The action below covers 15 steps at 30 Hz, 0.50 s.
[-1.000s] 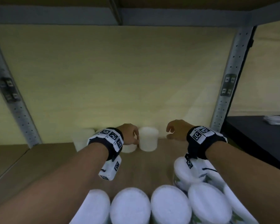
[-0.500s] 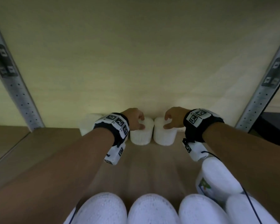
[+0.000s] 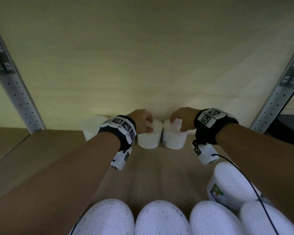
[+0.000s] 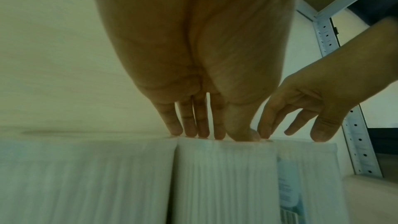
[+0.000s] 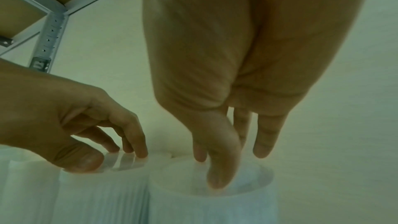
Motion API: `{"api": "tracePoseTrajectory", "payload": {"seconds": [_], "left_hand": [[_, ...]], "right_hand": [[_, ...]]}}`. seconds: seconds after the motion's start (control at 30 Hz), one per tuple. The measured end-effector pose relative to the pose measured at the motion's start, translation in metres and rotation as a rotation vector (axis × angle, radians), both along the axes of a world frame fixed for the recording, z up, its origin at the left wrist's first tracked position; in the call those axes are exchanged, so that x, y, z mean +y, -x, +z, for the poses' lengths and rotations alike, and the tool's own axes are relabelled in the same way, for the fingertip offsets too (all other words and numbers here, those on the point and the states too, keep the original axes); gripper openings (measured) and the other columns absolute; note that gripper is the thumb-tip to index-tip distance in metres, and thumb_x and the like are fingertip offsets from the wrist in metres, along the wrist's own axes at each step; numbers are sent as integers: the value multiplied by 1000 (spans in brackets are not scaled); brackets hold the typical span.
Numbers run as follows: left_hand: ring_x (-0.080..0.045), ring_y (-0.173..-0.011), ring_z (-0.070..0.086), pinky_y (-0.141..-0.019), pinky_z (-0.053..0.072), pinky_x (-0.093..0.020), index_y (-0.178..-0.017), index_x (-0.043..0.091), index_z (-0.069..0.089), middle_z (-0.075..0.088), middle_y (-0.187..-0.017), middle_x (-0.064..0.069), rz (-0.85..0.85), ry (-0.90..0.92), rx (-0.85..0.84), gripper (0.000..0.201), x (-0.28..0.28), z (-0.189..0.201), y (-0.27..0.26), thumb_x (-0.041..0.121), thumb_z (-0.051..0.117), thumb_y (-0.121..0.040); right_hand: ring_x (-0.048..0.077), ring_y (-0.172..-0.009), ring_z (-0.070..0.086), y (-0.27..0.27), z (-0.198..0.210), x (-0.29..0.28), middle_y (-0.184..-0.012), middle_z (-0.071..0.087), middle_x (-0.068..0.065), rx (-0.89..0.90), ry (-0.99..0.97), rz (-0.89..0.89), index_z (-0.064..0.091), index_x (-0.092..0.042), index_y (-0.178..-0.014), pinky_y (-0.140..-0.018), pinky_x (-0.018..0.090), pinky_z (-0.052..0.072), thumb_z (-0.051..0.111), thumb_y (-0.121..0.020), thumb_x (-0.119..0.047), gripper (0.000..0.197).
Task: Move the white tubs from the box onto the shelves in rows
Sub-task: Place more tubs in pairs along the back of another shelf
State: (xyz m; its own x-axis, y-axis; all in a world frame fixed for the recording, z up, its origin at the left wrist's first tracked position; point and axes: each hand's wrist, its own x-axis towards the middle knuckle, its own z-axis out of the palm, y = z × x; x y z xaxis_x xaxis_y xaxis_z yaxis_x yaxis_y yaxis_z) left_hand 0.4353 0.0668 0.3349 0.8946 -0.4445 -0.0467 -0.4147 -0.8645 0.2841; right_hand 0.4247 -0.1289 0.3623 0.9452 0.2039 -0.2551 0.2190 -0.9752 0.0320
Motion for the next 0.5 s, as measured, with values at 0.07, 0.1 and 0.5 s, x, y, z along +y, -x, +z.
{"api": "tracePoseTrajectory", "payload": {"seconds": [0.07, 0.1, 0.5], "left_hand": [[-25, -119, 52, -97, 41, -31, -127, 10, 57, 50, -132, -9, 3, 2, -1, 46, 0, 0, 0, 31, 65, -87], [-26, -119, 52, -97, 41, -31, -127, 11, 57, 50, -132, -9, 4, 3, 1, 45, 0, 0, 0, 31, 65, -87], [-26, -119, 51, -97, 41, -32, -127, 11, 57, 49, -132, -9, 9, 8, -4, 45, -1, -1, 1, 31, 65, -87]], "right_hand": [[25, -132, 43, 0, 0, 1, -147, 40, 6, 13, -37, -6, 53, -19, -134, -105, 34, 42, 57, -86, 0, 52], [26, -133, 43, 1, 1, 2, -147, 40, 6, 20, -60, -22, 52, -18, -135, -106, 34, 41, 54, -87, 1, 51], [29, -126, 49, -3, -7, 9, -140, 48, 13, -11, 35, -157, 45, -4, -137, -106, 39, 42, 55, -91, -48, 64]]}}
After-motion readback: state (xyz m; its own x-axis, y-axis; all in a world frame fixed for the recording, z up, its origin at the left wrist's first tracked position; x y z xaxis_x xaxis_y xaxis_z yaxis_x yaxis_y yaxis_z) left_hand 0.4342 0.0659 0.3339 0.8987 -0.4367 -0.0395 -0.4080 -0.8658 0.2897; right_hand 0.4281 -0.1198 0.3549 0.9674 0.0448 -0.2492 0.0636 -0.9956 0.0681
